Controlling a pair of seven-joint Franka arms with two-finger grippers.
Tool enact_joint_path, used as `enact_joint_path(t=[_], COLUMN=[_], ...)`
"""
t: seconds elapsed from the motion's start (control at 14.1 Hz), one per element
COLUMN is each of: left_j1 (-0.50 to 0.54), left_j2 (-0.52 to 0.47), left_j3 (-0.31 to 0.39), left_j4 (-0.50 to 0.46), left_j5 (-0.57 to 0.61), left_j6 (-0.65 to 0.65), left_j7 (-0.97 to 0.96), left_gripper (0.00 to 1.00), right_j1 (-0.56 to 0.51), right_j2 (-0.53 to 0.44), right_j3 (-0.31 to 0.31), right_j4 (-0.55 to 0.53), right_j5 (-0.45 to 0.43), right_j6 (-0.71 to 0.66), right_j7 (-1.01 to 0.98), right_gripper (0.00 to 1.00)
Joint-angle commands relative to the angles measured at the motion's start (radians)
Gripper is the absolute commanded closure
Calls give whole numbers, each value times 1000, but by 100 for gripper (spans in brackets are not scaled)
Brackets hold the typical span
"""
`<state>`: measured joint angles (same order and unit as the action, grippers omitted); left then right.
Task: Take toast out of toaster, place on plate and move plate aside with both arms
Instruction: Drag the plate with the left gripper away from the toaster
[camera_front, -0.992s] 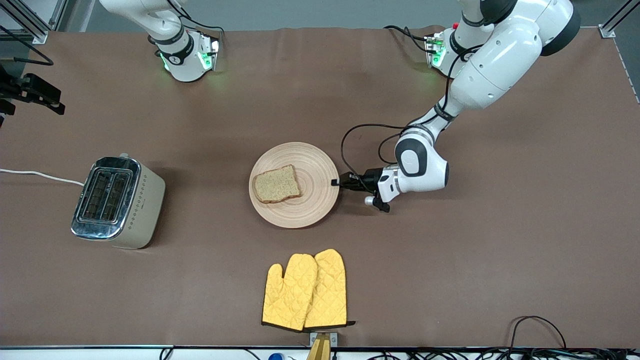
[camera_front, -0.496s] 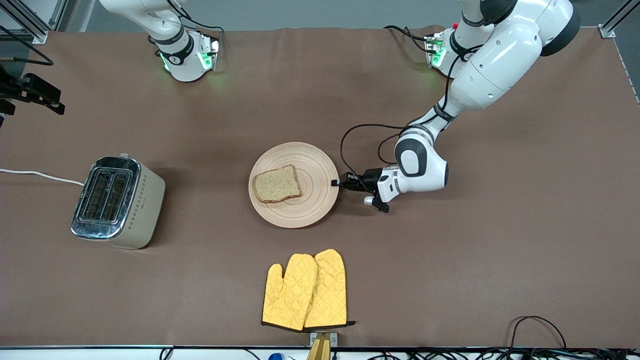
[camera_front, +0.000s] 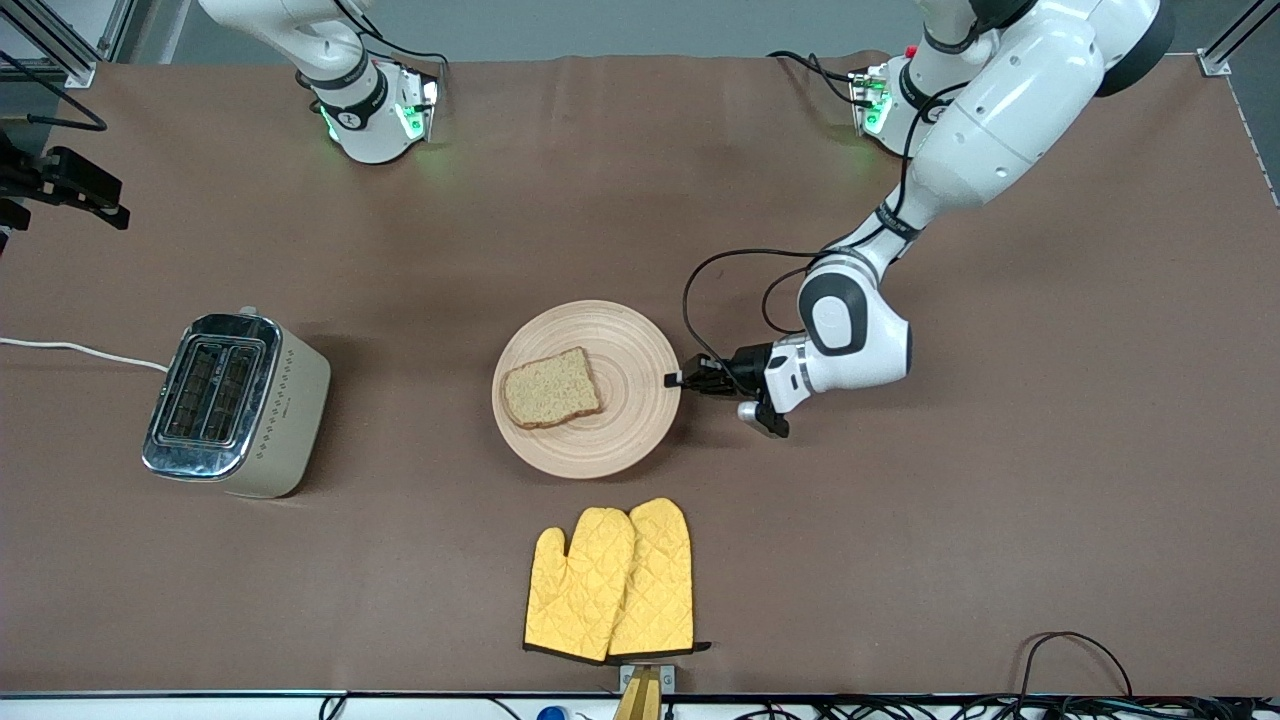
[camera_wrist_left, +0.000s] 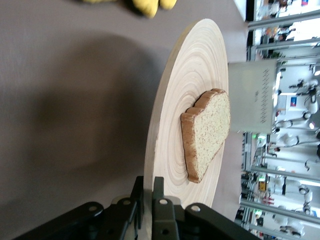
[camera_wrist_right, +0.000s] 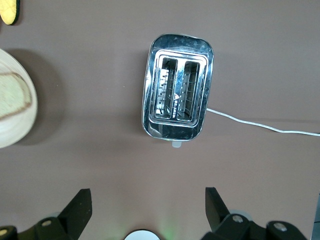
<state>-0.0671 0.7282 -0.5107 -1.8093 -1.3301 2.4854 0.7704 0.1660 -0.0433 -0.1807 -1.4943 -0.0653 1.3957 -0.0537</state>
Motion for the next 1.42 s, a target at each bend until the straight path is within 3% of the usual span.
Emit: enact_joint_path(t=[0.0, 0.35, 0.57, 0.85, 1.35], left_j1=[91, 220, 347, 554, 769], left_j2=[-96, -167, -167, -110, -30], left_j3=[-19, -19, -17, -12, -12], left_j4=[-22, -7, 42, 125, 140], left_j5=[-9, 141, 279, 480, 638], left_j6=[-101, -152, -273, -482, -554], left_j7=[-55, -173, -230, -241, -179], left_gripper=[100, 100, 100, 100, 100], right_j1=[-10, -10, -10, -11, -13], right_j2=[13, 11, 11, 11, 11], right_j3=[3, 3, 3, 3, 3], right_j4=[23, 23, 22, 22, 20], right_j5=[-2, -2, -1, -1, -1], right_j6=[-15, -18, -18, -23, -38], right_j7=[-17, -17, -17, -17, -17], right_gripper=[0, 0, 0, 0, 0])
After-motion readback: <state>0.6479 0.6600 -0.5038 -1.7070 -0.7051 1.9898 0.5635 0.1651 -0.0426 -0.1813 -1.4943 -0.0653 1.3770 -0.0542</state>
